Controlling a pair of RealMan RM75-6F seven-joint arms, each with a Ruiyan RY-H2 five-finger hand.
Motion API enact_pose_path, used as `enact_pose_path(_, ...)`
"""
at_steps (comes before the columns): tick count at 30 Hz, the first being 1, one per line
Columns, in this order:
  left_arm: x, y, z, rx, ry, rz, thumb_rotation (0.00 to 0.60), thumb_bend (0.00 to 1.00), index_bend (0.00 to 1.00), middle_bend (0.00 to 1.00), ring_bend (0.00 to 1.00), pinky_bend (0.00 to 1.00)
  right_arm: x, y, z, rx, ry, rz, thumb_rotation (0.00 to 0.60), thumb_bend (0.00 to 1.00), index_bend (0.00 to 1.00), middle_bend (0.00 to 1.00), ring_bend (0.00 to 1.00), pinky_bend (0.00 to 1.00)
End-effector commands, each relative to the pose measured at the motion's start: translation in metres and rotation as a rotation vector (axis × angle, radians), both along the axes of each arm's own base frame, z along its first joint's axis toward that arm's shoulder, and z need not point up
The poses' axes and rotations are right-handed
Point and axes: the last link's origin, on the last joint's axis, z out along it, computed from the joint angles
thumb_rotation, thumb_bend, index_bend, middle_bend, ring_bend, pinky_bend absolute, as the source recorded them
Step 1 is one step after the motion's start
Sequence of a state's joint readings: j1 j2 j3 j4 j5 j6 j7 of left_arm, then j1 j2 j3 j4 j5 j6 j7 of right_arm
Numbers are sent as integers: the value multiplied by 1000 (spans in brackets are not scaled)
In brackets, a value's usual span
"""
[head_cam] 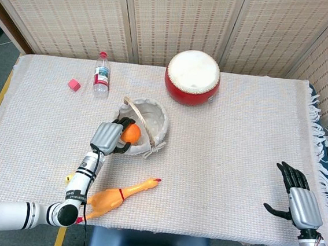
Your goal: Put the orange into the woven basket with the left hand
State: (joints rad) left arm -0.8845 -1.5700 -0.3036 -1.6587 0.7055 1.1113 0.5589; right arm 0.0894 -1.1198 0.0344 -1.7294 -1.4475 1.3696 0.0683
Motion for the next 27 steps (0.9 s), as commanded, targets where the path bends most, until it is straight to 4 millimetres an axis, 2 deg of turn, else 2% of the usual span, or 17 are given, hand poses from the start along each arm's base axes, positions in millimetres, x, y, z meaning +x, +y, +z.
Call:
enact_pose_path(1,2,1,-2,-6,-12,0,600,443,86,8,25,253,0,0,0,1,1,0,600,27,0,0,0,0)
enact_pose_path(5,6,2,1,7,-41,-2,600,412,1,0,0,186,0,0,-1,4,2,0,600,27,0,0,0,0)
enact_pose_path(12,10,2,8,27,-63,-8,600,402,0,0,0,169,1,0,-1,4,4,1,600,27,0,0,0,0)
enact_pose_path(17,2,-3,26,55,-78,12,600,404,0,0,0,169,0,0,0,3,7,-1,600,27,0,0,0,0)
enact_pose_path(22,-28,-21,56,92,-76,47,600,405,0,0,0,158,-2,1,3,-4,12,-3,600,27,0,0,0,0)
enact_pose_path(27,-75,-53,92,119,-45,103,600,406,0,0,0,153,-3,4,4,-9,23,0,600,27,0,0,0,0)
